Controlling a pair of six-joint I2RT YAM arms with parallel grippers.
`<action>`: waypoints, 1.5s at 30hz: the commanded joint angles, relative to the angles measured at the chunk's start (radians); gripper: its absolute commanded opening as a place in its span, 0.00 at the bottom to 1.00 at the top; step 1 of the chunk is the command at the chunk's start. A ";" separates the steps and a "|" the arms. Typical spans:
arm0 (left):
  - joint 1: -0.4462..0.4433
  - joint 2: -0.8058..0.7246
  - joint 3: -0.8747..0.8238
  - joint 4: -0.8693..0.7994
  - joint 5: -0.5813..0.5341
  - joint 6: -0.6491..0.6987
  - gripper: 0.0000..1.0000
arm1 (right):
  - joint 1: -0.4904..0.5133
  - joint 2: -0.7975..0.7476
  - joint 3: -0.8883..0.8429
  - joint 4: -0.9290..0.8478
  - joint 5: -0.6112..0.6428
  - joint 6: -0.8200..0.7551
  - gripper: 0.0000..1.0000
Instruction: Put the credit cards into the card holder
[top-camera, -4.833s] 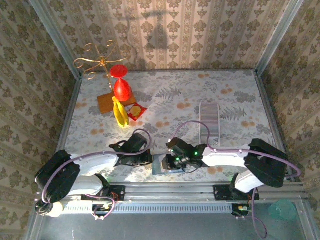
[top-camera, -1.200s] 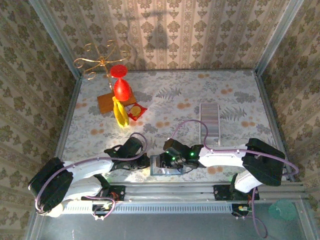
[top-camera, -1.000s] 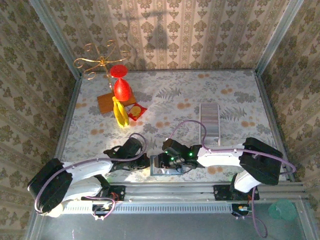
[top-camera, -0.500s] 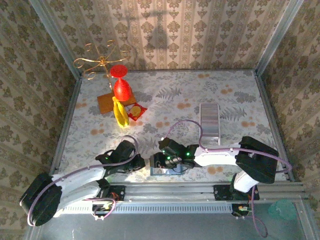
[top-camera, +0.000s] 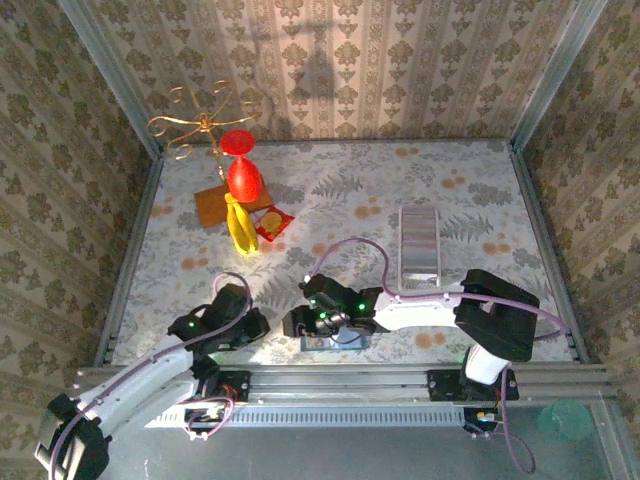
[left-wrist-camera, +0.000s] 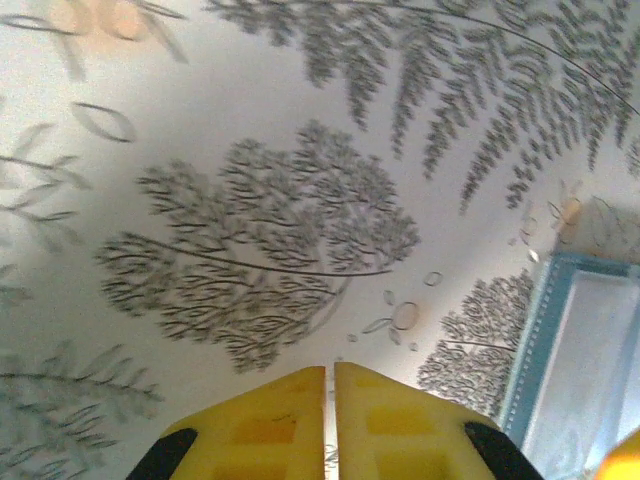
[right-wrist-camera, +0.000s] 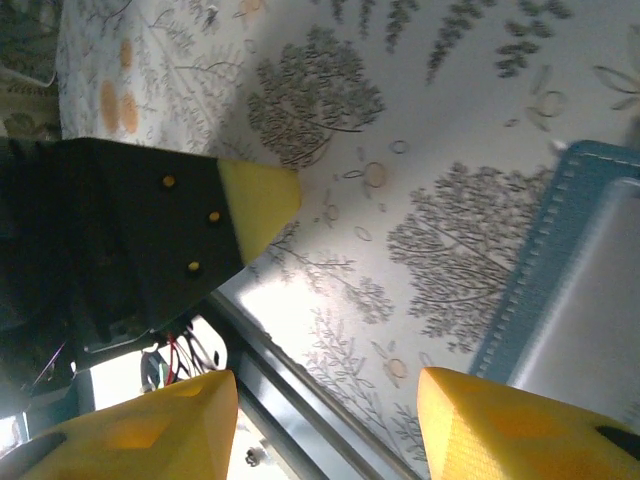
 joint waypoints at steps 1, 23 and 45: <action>0.030 -0.013 0.041 -0.097 -0.030 0.025 0.13 | 0.021 0.019 0.060 0.014 -0.054 -0.060 0.51; -0.107 0.158 0.117 0.117 0.056 0.113 0.35 | -0.187 -0.548 0.004 -0.486 0.129 -0.807 0.61; -0.250 0.418 0.283 0.147 0.029 0.209 0.53 | -0.895 -0.641 -0.149 -0.693 0.179 -2.190 0.85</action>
